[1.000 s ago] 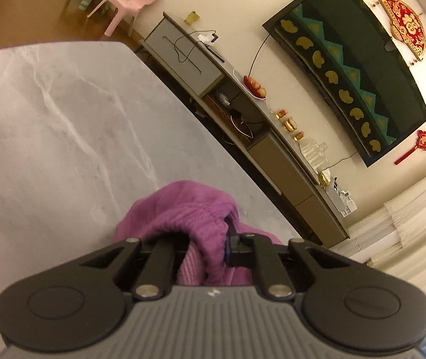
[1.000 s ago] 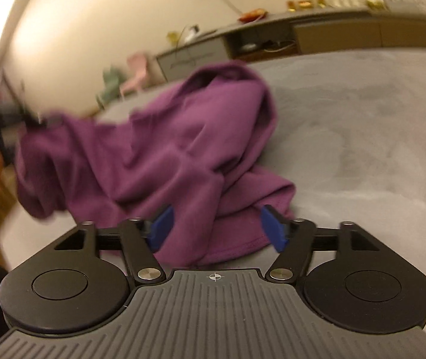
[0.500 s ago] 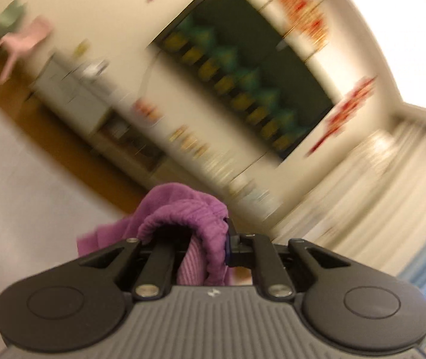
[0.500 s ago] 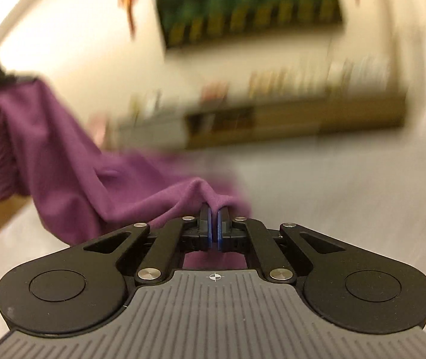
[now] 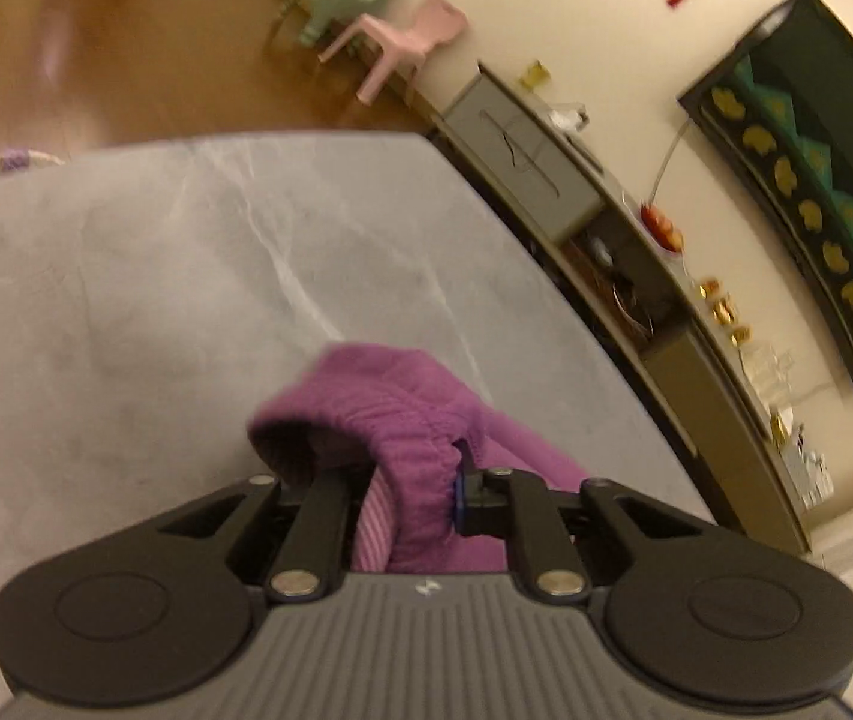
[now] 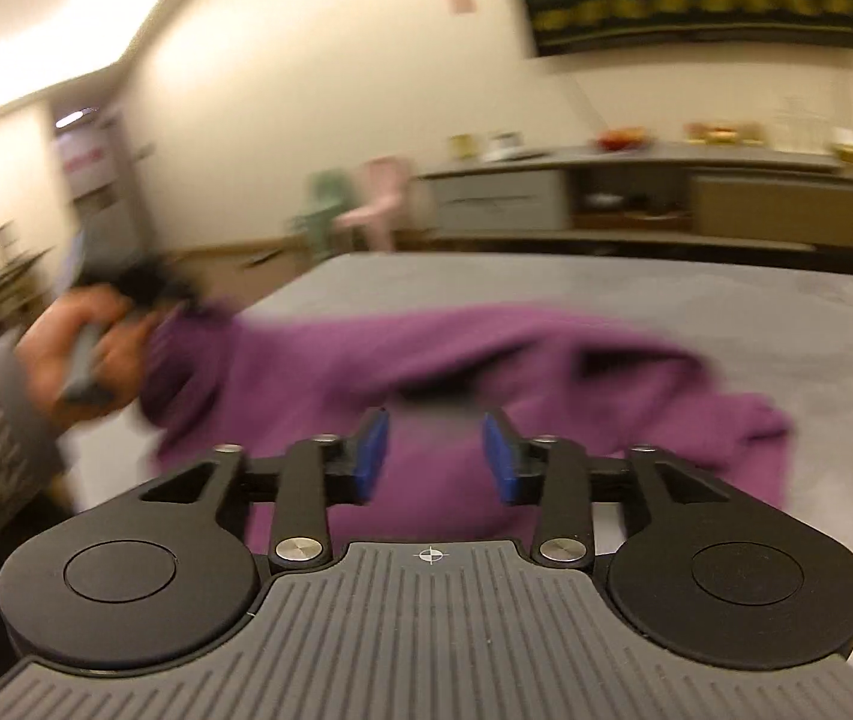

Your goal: Fold clothes

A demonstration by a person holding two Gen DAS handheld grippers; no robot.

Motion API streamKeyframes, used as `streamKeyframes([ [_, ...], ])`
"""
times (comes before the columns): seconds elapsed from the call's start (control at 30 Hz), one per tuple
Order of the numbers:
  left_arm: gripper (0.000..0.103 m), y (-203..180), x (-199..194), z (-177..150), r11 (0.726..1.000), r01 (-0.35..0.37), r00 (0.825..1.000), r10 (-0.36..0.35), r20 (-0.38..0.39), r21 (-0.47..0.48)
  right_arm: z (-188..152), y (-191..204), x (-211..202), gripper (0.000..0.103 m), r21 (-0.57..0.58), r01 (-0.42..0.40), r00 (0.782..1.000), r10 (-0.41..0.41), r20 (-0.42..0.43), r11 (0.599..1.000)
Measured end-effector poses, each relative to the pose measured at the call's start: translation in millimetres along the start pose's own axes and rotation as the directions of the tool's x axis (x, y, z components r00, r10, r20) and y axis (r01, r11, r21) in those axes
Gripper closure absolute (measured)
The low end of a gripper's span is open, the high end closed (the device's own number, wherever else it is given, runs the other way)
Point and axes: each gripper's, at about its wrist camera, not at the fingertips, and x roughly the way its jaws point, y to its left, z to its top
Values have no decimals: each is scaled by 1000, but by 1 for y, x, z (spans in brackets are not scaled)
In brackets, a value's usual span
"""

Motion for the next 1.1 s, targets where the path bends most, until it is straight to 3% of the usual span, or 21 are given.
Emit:
streamKeyframes([
  [0.13, 89, -16, 13, -9, 994, 83, 997, -83, -8, 73, 21, -42, 40, 45, 63, 200, 980, -198, -34, 978],
  [0.3, 89, -16, 18, -14, 983, 139, 989, -132, -60, 121, 26, -73, 119, 40, -14, 255, 949, -253, -188, 967],
  [0.37, 89, -23, 14, -12, 976, 140, 990, -134, -46, 164, 21, -85, 138, 47, 6, 264, 941, -256, -223, 965],
  [0.4, 89, -27, 12, -11, 972, 140, 990, -135, -37, 187, 19, -91, 148, 60, 16, 268, 936, -257, -241, 963],
  [0.43, 89, -28, 9, -8, 972, 143, 990, -141, -23, 189, 19, -96, 153, 86, 32, 265, 937, -249, -246, 964],
  [0.47, 89, -30, 6, -5, 971, 147, 989, -148, -9, 188, 20, -97, 149, 103, 47, 259, 942, -241, -234, 965],
  [0.6, 89, -30, -12, 6, 974, 164, 982, -176, 72, 156, 49, -80, 117, 103, -89, 325, 944, -328, -25, 942],
  [0.7, 89, -26, -23, 13, 979, 172, 970, -188, 153, 111, 93, -39, 92, 103, -306, 429, 903, -390, 182, 850],
  [0.8, 89, -28, -21, 16, 986, 131, 967, -149, 206, 101, 147, -14, 100, 103, -441, 479, 878, -410, 249, 759],
  [0.87, 89, -29, -13, 17, 990, 82, 972, -105, 209, 116, 182, -23, 129, 103, -442, 490, 871, -442, 213, 752],
  [0.9, 89, -30, -9, 18, 991, 57, 974, -82, 210, 125, 198, -35, 150, 76, -435, 490, 866, -477, 146, 756],
  [0.93, 89, -28, -6, 19, 991, 39, 978, -64, 200, 125, 209, -52, 173, 65, -405, 505, 847, -528, 64, 762],
  [0.97, 89, -25, -1, 21, 993, 29, 982, -50, 180, 117, 213, -70, 185, 67, -325, 533, 826, -564, -2, 781],
  [1.0, 89, -22, 2, 23, 994, 31, 986, -47, 159, 102, 217, -84, 183, 69, -213, 546, 823, -566, -40, 810],
  [1.03, 89, -18, 6, 25, 996, 35, 989, -47, 137, 86, 214, -90, 174, 67, -104, 528, 843, -535, -57, 843],
  [1.1, 89, -17, 9, 25, 996, 50, 992, -58, 109, 74, 195, -96, 151, 52, 102, 435, 900, -430, -70, 895],
])
